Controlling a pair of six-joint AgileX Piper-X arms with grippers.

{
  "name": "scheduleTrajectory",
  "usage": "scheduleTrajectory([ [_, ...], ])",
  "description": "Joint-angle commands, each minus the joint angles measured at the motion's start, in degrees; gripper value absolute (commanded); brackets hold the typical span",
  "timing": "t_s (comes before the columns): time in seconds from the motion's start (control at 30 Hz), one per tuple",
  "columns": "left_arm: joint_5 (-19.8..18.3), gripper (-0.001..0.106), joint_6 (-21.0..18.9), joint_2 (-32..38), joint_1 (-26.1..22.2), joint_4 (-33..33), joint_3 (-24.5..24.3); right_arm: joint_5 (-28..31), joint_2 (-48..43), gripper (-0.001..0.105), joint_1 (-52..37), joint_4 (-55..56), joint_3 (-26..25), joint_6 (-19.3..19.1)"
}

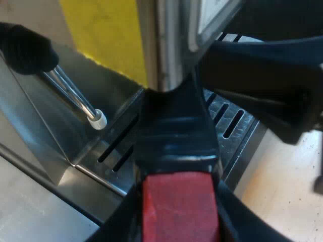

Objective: Put the handle in the coffee machine

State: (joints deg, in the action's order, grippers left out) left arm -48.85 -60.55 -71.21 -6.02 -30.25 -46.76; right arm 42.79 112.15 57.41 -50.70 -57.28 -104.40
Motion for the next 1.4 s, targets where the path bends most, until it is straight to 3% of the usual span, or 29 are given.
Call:
scheduleTrajectory([
  [0.03,-5.1,0.001,-1.3,2.2,-1.2,3.5,-2.2,1.0,1.8,0.042,-0.6,-1.4,-3.2,-3.2],
  [0.23,-5.1,0.001,-1.3,2.2,-1.2,2.0,-2.2,5.2,4.8,0.038,-1.5,-1.4,-6.7,-3.2],
  [0.67,-5.4,0.001,-1.2,2.2,-1.2,1.4,-2.2,5.0,5.2,0.037,-2.8,-6.1,-7.1,-3.8],
  [0.87,-5.3,0.001,-1.1,2.2,-1.2,1.4,-2.2,4.6,5.2,0.026,-2.9,-9.8,-7.1,-3.8],
  [0.97,-5.2,0.002,-0.9,2.2,-1.2,1.4,-2.2,4.6,5.2,0.026,-2.9,-10.6,-7.1,-3.8],
  [1.03,-5.2,0.008,-0.9,2.2,-1.2,1.4,-2.2,4.6,5.2,0.026,-2.9,-10.7,-7.1,-3.8],
  [1.27,-4.5,0.053,-0.9,2.2,-1.2,0.5,-2.2,4.6,5.2,0.026,-2.9,-11.3,-7.9,-3.8],
  [1.4,-1.1,0.054,-0.6,2.2,-1.2,0.3,-2.2,4.6,5.2,0.026,-3.1,-11.3,-9.6,-3.8],
])
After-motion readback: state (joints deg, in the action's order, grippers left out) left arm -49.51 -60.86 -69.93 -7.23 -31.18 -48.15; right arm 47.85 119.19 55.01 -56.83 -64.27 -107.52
